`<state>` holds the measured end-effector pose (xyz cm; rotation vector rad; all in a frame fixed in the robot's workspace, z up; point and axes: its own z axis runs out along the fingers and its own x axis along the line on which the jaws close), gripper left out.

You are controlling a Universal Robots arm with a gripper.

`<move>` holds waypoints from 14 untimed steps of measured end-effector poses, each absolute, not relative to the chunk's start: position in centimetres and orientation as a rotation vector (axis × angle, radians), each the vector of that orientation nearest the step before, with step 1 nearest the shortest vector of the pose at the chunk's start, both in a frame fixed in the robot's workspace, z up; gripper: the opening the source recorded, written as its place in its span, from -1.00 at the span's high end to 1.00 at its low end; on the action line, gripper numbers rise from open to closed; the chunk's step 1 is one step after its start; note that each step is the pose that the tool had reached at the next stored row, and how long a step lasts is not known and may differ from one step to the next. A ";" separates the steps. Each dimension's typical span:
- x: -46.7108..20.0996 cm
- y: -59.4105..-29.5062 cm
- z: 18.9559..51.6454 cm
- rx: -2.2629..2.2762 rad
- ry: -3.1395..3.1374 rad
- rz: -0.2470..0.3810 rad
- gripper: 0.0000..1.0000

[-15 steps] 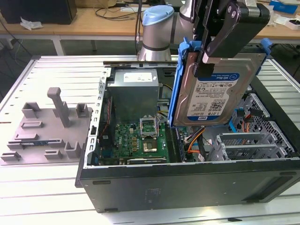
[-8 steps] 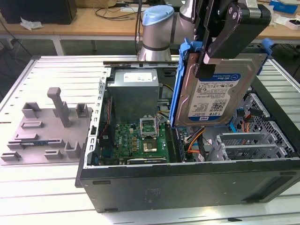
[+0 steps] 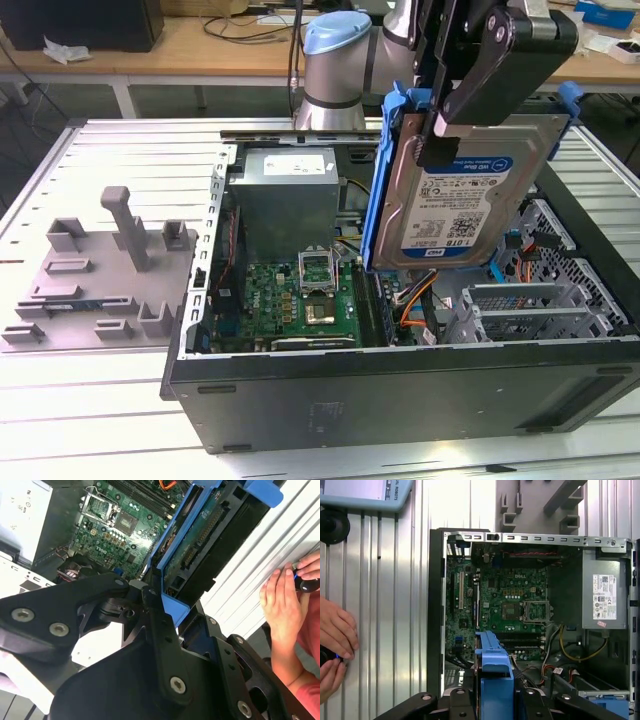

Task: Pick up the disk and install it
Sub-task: 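Insert the disk into the insertion slot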

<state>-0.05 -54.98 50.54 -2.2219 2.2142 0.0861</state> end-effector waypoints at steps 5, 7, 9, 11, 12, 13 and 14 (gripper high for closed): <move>-0.1 -55.0 50.5 -2.217 2.214 0.091 0.27; -0.1 -55.0 50.5 -2.211 2.216 0.095 0.27; -0.1 -55.0 50.5 -2.204 2.220 0.098 0.27; 0.0 -55.0 50.5 -2.201 2.221 0.100 0.27; 0.0 -55.0 50.5 -2.200 2.221 0.100 0.27; 0.0 -55.0 50.4 -2.200 2.222 0.101 0.27; 0.1 -55.0 50.4 -2.199 2.222 0.101 0.27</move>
